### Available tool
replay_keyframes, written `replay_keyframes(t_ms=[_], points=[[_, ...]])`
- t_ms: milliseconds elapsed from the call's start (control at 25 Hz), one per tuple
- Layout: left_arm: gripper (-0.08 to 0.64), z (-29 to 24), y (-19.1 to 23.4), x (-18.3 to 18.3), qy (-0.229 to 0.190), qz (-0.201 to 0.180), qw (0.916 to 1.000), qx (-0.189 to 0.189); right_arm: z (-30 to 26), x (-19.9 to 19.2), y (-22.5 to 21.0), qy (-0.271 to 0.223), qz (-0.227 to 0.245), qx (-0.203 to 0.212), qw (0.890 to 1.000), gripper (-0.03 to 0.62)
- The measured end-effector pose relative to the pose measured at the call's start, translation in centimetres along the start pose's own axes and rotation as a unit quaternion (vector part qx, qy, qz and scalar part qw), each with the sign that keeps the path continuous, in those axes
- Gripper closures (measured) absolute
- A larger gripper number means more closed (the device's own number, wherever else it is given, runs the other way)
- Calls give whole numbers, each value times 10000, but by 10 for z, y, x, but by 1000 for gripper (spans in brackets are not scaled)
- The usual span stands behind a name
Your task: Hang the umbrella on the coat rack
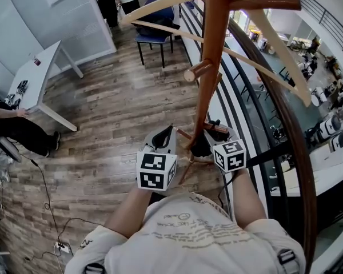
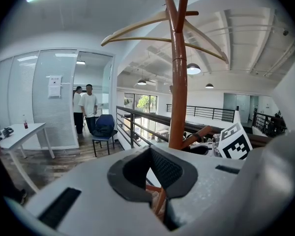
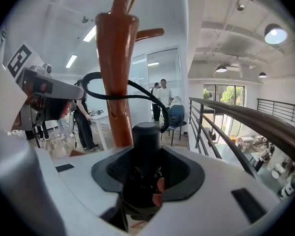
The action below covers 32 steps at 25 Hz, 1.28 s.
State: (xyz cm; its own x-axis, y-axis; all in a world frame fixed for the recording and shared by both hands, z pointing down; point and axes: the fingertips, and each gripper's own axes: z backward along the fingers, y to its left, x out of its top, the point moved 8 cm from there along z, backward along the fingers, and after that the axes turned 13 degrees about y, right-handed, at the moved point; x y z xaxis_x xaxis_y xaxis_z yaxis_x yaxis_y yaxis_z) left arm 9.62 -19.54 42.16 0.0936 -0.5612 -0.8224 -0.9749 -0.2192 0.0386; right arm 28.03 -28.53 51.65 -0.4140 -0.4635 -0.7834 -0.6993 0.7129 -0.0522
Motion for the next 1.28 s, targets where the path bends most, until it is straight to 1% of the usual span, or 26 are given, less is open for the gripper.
replay_keyframes(t_ms=[200, 400, 520, 680, 840, 920, 1000, 1160, 1200, 1280], points=[[555, 1, 11, -4, 29, 59, 10000, 69, -17, -6, -2, 314, 6, -146, 9994, 436], [555, 0, 21, -7, 67, 111, 9999, 79, -32, -22, -2, 694, -48, -295, 9971, 436], [557, -3, 25, -11, 92, 143, 9998, 79, -37, -33, 0, 784, -3, -305, 9965, 436], [555, -6, 32, -10, 124, 164, 9998, 2, -40, -38, 8, 811, 230, -358, 9958, 436], [557, -8, 34, -7, 157, 152, 9997, -129, -36, -41, 16, 625, 372, -346, 9968, 428], [555, -11, 34, -6, 191, 135, 9995, -210, -30, -42, 19, 443, 313, -316, 9980, 379], [557, -14, 33, -6, 199, 122, 9993, -297, -20, -43, 21, 194, 208, -413, 9987, 364], [555, -19, 36, -10, 228, 71, 9984, -510, 0, -47, 23, -297, -233, -622, 9974, 367], [557, -22, 41, -12, 255, 32, 9980, -580, 3, -46, 24, -413, -386, -671, 9961, 376], [557, -26, 52, -14, 298, -57, 9971, -701, 10, -41, 26, -658, -692, -806, 9922, 419]])
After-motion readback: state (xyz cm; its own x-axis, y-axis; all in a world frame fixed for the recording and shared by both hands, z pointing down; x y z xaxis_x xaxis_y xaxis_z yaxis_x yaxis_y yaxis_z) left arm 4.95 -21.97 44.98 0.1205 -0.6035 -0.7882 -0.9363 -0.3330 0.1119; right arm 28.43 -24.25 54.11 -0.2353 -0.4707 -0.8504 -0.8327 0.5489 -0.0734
